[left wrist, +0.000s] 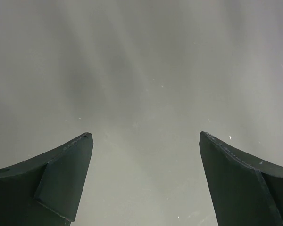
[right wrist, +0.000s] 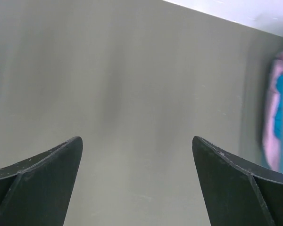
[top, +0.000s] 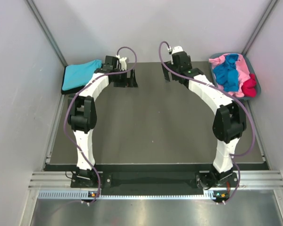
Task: Fold and stack the t-shirts
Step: Grab the tshirt from the pile
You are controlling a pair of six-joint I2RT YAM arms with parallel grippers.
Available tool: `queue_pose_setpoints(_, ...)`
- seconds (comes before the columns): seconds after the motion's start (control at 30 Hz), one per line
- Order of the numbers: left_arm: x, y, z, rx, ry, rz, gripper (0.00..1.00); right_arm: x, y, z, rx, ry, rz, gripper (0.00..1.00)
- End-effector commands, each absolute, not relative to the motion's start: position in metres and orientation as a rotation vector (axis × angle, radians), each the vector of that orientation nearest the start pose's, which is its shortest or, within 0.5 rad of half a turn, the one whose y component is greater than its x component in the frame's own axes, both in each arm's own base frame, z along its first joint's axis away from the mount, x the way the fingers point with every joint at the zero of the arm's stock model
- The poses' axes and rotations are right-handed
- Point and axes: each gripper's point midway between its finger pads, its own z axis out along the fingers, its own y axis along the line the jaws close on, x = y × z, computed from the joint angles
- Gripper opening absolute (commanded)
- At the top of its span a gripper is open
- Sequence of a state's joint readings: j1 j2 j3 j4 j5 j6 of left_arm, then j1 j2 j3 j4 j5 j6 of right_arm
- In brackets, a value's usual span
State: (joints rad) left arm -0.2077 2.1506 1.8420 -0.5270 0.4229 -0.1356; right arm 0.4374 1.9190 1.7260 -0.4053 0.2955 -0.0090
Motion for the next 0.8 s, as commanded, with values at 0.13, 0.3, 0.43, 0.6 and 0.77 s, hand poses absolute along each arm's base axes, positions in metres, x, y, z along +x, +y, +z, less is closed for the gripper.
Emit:
queue_pose_setpoints(0.13, 0.489, -0.201, 0.154, 0.429, 2.309, -0.757, 0.98, 0.512, 0.111, 0.277, -0.308, 2.014, -0.148, 1.0)
queue_pose_setpoints(0.3, 0.467, -0.208, 0.149, 0.569, 2.304, -0.813, 0.96, 0.531, 0.04, 0.276, -0.239, 2.102, -0.053, 0.91)
queue_pose_setpoints(0.43, 0.467, -0.197, 0.131, 0.515, 2.372, -0.72, 0.99, 0.535, -0.037, 0.266, -0.09, 2.157, -0.118, 0.86)
queue_pose_setpoints(0.6, 0.47, -0.198, 0.124, 0.196, 2.469, -0.854, 0.98, 0.533, -0.083, 0.249, -0.046, 2.191, -0.185, 0.69)
queue_pose_setpoints(0.77, 0.452, -0.208, 0.113, 0.179, 2.486, -0.967, 0.94, 0.541, -0.105, 0.225, -0.039, 2.228, -0.138, 0.6)
